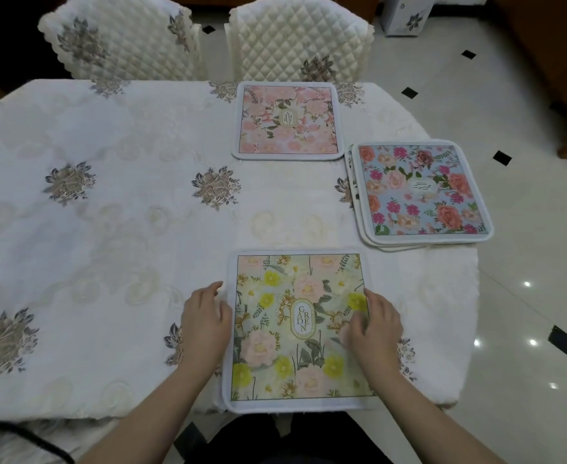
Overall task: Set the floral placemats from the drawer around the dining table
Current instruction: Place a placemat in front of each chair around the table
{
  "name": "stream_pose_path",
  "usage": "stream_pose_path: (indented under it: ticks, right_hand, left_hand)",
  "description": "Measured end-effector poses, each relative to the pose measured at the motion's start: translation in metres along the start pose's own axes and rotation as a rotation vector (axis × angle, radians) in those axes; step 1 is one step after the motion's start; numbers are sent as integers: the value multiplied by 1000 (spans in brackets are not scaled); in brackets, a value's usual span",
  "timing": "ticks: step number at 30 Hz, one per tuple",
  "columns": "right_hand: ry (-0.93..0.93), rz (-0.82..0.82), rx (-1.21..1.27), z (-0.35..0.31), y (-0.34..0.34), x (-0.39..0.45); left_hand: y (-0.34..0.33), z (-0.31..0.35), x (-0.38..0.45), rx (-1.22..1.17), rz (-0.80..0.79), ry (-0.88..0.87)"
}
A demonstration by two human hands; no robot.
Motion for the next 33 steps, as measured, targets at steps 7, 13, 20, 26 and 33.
stream_pose_path:
  ticks: [7, 13, 20, 26, 33]
  right_hand:
    - [342, -195, -222, -100, -50, 47]
    - [392, -263, -393, -117, -89, 82]
    - [437, -250, -507, -110, -93, 82]
    - [404, -252, -530, -92, -78, 92]
    - [336, -236, -528, -60, -50, 101]
  left_hand:
    - [-38, 75, 45, 227, -96, -377]
    - [-81, 90, 72, 408, -224, -443]
    - [-94, 83, 72, 552, -246, -423]
    - [-93, 79, 76, 589, -271, -444]
    - [-92, 76, 76, 580, -260, -430]
Point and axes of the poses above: each hand's wrist, its own x-axis towards the middle knuckle, its own y-axis out of the back of the hand, z = x × y, the point moved 8 cm from there along x, towards the middle knuckle, and after that the axes turned 12 degrees about -z, right-handed, at the moved point
